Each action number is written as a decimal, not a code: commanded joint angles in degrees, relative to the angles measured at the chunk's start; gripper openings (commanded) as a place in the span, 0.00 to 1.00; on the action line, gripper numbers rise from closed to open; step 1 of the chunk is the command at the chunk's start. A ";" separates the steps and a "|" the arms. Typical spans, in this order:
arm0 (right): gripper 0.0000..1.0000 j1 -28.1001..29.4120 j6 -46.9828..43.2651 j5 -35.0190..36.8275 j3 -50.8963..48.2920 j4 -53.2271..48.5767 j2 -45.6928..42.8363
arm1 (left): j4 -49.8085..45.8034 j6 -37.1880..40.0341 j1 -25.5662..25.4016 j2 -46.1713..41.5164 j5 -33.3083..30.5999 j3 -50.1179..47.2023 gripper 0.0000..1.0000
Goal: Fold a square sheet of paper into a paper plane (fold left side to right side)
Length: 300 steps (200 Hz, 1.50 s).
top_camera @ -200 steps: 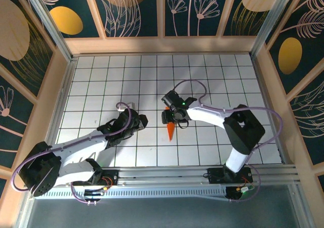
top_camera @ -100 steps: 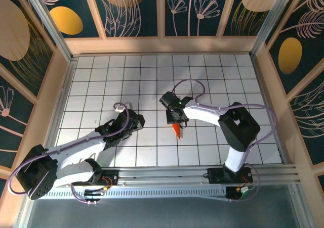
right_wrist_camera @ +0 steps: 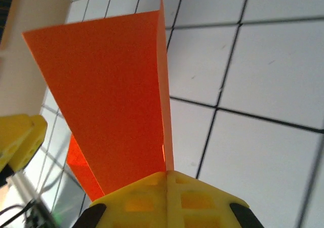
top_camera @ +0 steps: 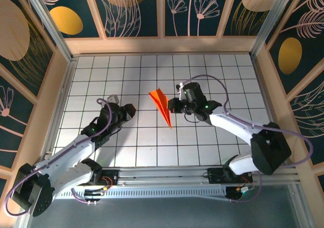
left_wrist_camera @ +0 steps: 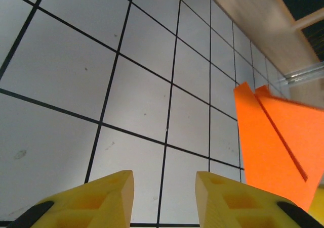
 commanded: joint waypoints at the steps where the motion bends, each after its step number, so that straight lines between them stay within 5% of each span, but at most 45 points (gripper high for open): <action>1: 0.00 0.90 5.75 -13.63 -3.78 17.81 5.80 | 2.37 -1.18 1.94 -1.29 5.67 -2.15 0.38; 43: 0.00 0.90 9.36 -11.82 -7.17 27.49 14.78 | 2.33 -2.23 2.72 -2.60 6.55 -4.21 0.38; 127: 0.00 -0.32 5.59 -5.04 -9.17 19.80 14.66 | 1.05 -1.45 2.72 -1.68 6.46 -3.71 0.37; 171: 0.22 0.16 2.21 -2.20 -6.81 12.82 12.64 | 0.29 -0.97 2.74 -1.69 5.89 -3.43 0.38; 218: 0.47 2.77 -5.79 9.52 -0.56 -5.98 6.78 | -1.53 0.15 2.72 -3.22 4.23 -2.72 0.45; 300: 0.53 10.19 -15.22 11.42 11.15 -22.86 12.91 | -3.65 1.45 2.72 -4.93 2.98 -2.60 0.51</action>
